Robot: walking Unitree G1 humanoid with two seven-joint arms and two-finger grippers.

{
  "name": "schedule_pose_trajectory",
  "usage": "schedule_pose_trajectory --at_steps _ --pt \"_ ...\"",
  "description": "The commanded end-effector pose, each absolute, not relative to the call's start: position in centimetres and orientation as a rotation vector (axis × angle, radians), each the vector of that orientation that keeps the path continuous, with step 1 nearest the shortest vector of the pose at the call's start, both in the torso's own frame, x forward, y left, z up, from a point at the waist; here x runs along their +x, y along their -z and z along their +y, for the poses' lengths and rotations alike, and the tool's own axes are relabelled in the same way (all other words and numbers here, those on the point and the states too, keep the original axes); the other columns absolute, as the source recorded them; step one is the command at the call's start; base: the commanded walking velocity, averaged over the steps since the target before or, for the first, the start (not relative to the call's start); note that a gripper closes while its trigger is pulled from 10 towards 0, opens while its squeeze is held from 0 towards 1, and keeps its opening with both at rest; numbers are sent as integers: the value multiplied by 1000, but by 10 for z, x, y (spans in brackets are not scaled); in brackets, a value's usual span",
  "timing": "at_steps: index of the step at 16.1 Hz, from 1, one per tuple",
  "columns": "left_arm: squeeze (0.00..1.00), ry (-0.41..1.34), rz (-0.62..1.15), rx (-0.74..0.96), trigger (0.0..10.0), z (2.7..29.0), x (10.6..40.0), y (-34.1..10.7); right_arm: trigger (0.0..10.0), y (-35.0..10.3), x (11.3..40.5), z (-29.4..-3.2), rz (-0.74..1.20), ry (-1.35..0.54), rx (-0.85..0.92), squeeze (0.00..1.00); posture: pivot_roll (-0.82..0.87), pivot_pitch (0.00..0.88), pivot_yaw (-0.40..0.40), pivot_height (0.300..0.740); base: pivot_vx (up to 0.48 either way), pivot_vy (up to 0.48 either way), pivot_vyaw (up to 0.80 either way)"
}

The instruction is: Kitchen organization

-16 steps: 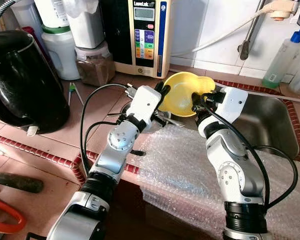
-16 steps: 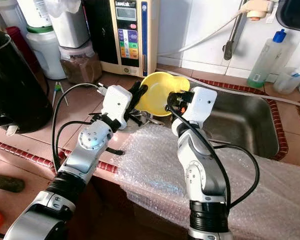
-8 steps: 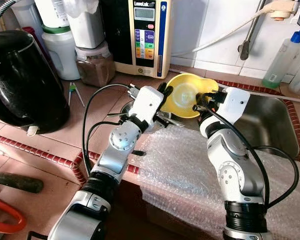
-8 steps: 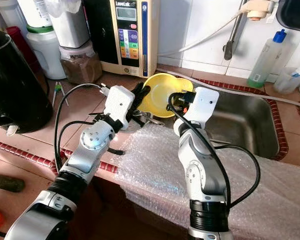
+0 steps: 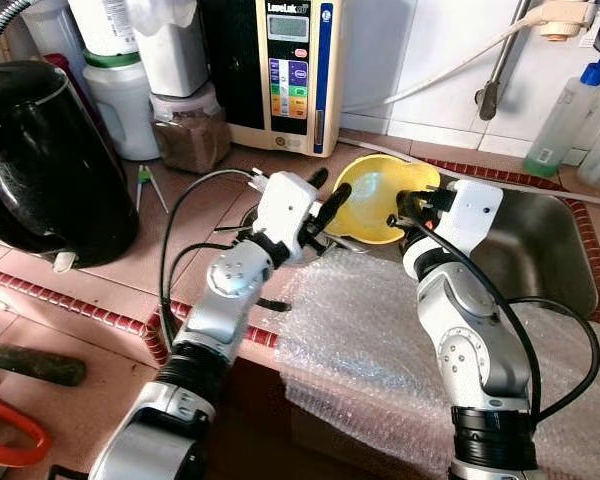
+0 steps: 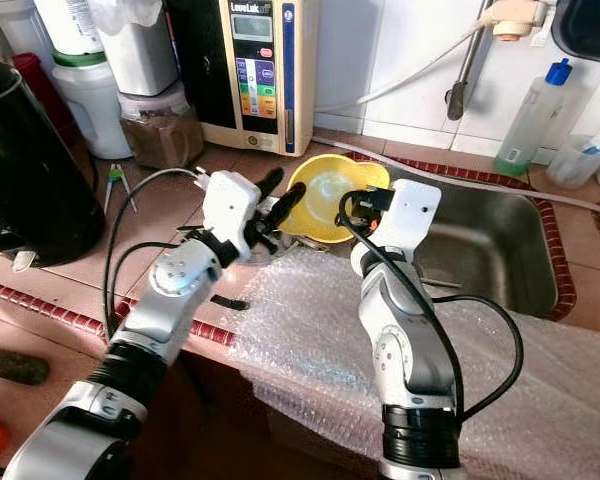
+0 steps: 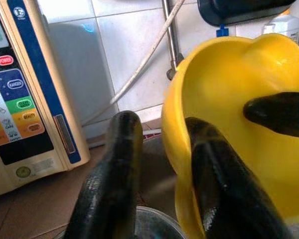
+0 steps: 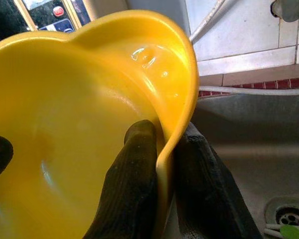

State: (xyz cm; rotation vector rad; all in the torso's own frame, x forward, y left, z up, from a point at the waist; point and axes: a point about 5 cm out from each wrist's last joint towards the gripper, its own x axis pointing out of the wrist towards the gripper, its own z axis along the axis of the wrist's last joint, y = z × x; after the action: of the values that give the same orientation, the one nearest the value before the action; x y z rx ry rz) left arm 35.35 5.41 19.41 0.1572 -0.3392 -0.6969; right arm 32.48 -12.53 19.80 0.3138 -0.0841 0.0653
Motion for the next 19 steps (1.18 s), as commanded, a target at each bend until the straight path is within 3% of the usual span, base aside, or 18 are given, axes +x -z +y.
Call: schedule_pose_trajectory --at_steps 1,4,11,15,19 --pt "1000 699 -357 152 10000 61 354 -200 0 -201 324 -127 -105 -60 305 0 42 35 21 740 0 0 0" --pt "1000 825 -326 188 10000 59 349 -195 0 -206 325 -131 -139 -18 293 0 42 38 22 740 0 0 0" --pt "1000 921 -350 219 10000 59 335 -192 0 -210 324 -150 -180 66 190 0 35 44 29 740 0 0 0" --pt "1000 952 -346 253 10000 60 330 -189 0 -211 325 -168 -198 160 133 0 37 44 26 740 0 0 0" --pt "1000 1021 -243 306 10000 68 329 -176 0 -204 321 -205 -172 335 96 0 39 44 29 740 0 0 0"
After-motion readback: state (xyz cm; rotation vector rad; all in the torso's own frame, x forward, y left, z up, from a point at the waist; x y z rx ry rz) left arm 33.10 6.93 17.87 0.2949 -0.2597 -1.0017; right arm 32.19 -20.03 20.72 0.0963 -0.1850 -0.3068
